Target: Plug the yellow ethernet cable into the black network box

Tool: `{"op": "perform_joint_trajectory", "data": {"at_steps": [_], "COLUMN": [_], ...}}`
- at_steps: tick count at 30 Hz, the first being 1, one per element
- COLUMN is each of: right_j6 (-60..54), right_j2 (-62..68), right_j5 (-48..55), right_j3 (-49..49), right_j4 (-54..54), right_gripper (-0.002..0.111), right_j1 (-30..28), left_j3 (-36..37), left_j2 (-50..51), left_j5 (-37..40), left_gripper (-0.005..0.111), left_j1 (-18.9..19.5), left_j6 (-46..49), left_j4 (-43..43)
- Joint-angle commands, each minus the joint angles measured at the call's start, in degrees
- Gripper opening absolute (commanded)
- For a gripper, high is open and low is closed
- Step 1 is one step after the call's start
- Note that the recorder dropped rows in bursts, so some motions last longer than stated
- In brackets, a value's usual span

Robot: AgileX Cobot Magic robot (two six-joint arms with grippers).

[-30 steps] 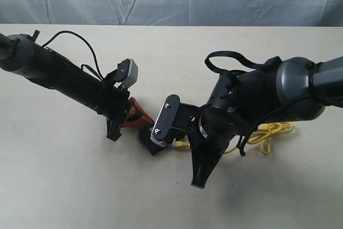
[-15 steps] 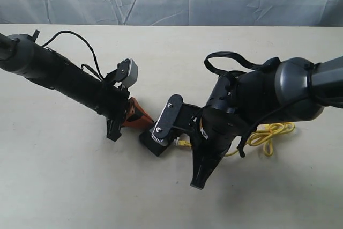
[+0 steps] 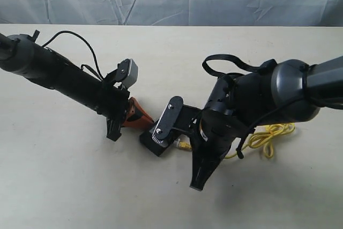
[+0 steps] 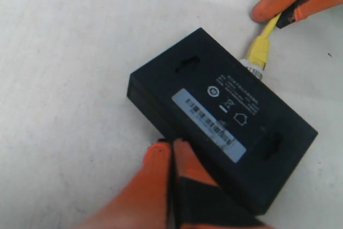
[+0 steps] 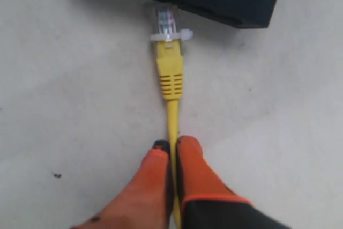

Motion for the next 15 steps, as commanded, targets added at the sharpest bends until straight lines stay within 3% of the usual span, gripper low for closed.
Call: {"op": "perform_joint_trajectory", "data": {"at_steps": [1, 15], "right_j6": [2.49, 2.94], "right_j2": [0.67, 0.56], "right_j5": [-2.30, 1.70], "right_j3": [0.12, 0.12], "right_j4": [-0.32, -2.50], "right_gripper": [-0.001, -0.001], "right_j1": [-0.07, -0.07], "left_j3": [0.23, 0.23], "left_j2": [0.93, 0.93], "left_j5": [-1.98, -1.98], "left_gripper": [0.000, 0.000], "left_j1": [-0.22, -0.22], "left_j6": [1.45, 1.45], "left_j4": [2.36, 2.36]}}
